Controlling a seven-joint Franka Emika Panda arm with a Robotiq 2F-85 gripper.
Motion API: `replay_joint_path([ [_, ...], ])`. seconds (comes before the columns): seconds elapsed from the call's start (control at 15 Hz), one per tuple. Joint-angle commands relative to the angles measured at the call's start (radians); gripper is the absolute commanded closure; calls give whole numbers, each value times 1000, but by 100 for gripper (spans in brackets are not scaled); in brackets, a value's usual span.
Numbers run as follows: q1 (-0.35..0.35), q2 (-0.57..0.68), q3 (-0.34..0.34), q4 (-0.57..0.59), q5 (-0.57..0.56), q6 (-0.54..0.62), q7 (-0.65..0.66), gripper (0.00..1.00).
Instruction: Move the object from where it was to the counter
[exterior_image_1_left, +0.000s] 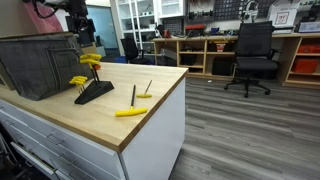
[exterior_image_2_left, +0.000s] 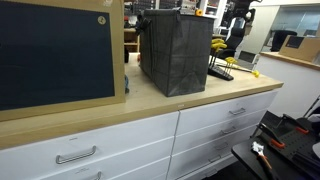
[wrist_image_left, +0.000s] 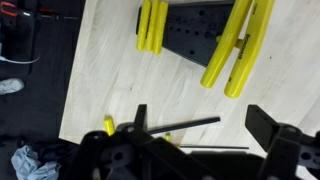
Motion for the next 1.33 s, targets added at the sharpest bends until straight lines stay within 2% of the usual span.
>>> replay_joint_path([
  [0.0, 22, 34, -2, 29, -5, 39, 127, 0],
  [0.67, 78, 97, 4, 5, -78, 138, 309, 0],
  [1.27, 119, 146, 22, 44, -67, 155, 360, 0],
])
